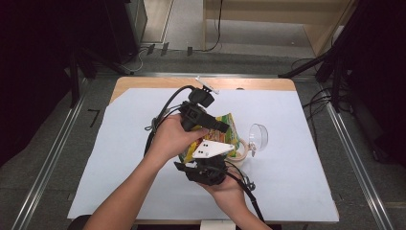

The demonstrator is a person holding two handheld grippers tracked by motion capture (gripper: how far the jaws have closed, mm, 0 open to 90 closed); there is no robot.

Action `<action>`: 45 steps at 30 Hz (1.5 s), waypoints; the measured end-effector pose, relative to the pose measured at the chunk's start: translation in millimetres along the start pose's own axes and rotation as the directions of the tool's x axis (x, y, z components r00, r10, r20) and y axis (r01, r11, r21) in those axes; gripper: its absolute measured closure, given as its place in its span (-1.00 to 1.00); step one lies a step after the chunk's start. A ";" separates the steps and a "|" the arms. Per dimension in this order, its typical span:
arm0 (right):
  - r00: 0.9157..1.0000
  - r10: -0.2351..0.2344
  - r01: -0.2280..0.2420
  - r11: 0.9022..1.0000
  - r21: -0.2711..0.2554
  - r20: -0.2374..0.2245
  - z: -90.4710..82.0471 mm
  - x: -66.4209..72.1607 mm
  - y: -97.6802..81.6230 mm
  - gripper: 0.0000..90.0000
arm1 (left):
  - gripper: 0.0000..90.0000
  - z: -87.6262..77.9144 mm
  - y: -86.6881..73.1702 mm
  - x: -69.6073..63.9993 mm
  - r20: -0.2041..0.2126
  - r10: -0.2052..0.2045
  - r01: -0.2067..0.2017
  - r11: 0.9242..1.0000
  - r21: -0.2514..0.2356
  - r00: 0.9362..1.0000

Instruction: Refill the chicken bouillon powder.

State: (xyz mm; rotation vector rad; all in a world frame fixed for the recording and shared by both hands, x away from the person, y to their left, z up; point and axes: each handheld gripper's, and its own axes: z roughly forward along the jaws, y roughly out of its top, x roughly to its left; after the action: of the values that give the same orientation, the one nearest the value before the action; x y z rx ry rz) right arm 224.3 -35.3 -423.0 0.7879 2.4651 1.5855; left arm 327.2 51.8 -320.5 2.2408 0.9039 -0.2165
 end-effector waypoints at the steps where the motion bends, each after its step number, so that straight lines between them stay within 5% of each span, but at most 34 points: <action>1: 1.000 -0.002 0.002 1.000 -0.001 0.002 -0.1 0.0 0.0 0.57 | 0.66 0.0 0.0 0.0 0.000 0.000 0.000 1.000 0.000 1.000; 45: 1.000 0.005 -0.005 1.000 -0.003 0.007 1.0 -1.2 -1.8 0.58 | 0.66 1.0 -0.6 -2.8 0.004 0.005 -0.005 1.000 -0.006 1.000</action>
State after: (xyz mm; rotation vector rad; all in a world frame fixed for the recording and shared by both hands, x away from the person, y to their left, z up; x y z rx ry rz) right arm 225.0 -35.7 -425.2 0.7987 2.4576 1.5848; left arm 324.8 49.9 -320.5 2.2365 0.8953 -0.2152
